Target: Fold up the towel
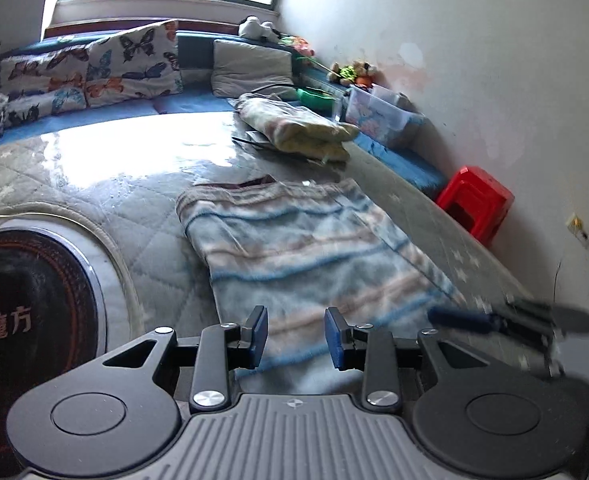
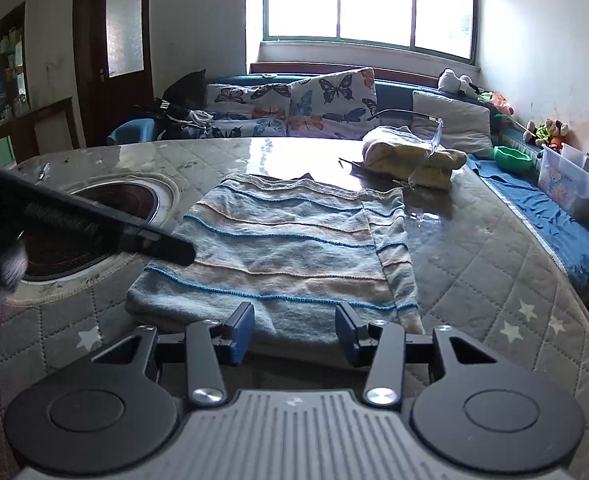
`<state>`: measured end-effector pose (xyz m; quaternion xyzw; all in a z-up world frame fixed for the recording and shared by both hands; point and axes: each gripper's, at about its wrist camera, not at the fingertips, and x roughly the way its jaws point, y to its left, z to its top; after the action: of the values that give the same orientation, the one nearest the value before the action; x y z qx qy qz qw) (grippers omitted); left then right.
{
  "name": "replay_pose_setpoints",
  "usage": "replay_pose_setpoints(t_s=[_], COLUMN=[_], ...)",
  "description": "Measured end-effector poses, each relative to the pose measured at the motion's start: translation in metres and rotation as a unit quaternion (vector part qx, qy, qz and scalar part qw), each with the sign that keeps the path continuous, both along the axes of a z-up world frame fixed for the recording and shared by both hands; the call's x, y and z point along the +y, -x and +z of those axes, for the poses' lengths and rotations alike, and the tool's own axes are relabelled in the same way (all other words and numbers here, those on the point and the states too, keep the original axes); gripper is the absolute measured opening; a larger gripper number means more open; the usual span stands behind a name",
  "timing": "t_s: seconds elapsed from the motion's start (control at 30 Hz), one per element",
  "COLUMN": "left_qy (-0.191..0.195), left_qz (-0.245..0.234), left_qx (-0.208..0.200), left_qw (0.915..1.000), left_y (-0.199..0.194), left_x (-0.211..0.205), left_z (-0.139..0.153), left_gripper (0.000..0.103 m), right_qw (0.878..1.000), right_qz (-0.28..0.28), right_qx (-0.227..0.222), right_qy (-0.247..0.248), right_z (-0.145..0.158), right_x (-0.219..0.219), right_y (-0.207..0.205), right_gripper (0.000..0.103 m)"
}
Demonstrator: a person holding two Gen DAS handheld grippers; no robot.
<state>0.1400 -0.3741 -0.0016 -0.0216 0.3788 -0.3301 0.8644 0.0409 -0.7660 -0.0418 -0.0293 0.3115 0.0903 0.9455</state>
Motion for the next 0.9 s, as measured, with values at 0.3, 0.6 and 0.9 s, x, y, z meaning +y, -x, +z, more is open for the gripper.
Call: replay_pose_setpoints(t_s=[0.3, 0.6, 0.9], left_qy=[0.005, 0.002, -0.019], left_qz=[0.035, 0.040, 0.039], left_qx=[0.033, 0.016, -0.002], left_qw=[0.9988, 0.9991, 0.9990], left_y=[-0.038, -0.062, -0.045], left_x=[0.006, -0.009, -0.008], left_z=[-0.014, -0.005, -0.004], left_gripper=[0.034, 0.034, 0.050], right_qw=[1.000, 1.000, 1.000], right_qz=[0.004, 0.010, -0.001], right_qx=[0.009, 0.004, 0.001], right_qy=[-0.005, -0.011, -0.014], right_z=[-0.006, -0.002, 0.001], right_x=[-0.003, -0.003, -0.006], right_y=[-0.003, -0.011, -0.006], right_gripper=[0.047, 0.051, 0.061])
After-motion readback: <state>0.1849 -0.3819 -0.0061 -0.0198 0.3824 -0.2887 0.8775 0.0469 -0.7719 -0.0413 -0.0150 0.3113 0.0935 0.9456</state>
